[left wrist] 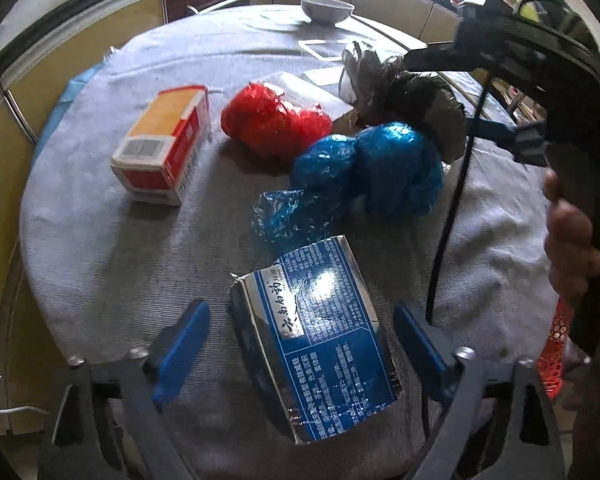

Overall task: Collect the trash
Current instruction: 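Grasp the blue printed carton with the left tool while the right tool grasps the black bag bundle, then carry both items to the red basket and open both tools to drop them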

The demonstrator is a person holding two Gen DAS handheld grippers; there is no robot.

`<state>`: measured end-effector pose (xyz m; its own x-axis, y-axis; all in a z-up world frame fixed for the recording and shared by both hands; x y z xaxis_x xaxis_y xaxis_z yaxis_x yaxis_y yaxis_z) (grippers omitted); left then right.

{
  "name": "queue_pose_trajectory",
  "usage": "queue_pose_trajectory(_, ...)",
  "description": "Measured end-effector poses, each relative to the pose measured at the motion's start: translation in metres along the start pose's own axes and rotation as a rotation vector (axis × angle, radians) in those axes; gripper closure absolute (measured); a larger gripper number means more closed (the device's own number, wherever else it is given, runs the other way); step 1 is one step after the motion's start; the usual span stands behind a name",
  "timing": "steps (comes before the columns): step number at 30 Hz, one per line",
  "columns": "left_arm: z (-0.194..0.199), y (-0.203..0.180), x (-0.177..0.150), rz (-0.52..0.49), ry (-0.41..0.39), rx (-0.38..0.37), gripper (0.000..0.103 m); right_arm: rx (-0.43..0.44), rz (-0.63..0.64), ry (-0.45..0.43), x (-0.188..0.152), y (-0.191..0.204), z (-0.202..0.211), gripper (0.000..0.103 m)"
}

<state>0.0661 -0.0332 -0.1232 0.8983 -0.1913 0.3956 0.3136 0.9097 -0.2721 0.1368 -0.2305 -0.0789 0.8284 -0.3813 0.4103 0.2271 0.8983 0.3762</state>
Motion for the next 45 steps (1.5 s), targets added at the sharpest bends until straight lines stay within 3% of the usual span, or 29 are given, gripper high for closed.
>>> queue_pose_trajectory(5,-0.003,0.008,-0.001,0.02,-0.006,-0.018,0.031,0.01,0.003,0.045,0.002,0.004,-0.02,0.052)
queue_pose_trajectory(8,0.001,0.014,0.002,0.04,-0.026,-0.035,0.04,0.006,0.026,0.021,-0.003,0.006,-0.017,0.059)
queue_pose_trajectory(19,0.033,0.012,-0.007,0.02,-0.113,-0.001,0.042,0.095,0.011,-0.08,-0.032,-0.01,0.04,0.06)
queue_pose_trajectory(28,0.073,-0.039,-0.011,-0.137,-0.264,0.002,0.042,0.111,-0.096,-0.162,-0.067,-0.074,0.104,0.06)
queue_pose_trajectory(35,0.083,-0.092,-0.016,-0.296,-0.296,-0.1,0.042,0.064,-0.217,-0.235,-0.097,-0.144,0.151,0.06)
queue_pose_trajectory(45,0.043,-0.205,-0.021,-0.532,-0.171,-0.291,0.042,-0.076,-0.448,-0.293,-0.161,-0.266,0.211,0.06)
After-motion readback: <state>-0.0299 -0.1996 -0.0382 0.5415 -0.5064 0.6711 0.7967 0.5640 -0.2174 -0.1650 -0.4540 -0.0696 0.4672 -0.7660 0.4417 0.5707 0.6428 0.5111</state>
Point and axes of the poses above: each gripper's, at about its wrist camera, not at the fingertips, and z roughly against the way its jaws point, y to its left, x to its top, the point moved 2 cm from there along -z, roughly the way its jaws point, and after that the axes turned 8 degrees about -x, right-handed, at the moved point
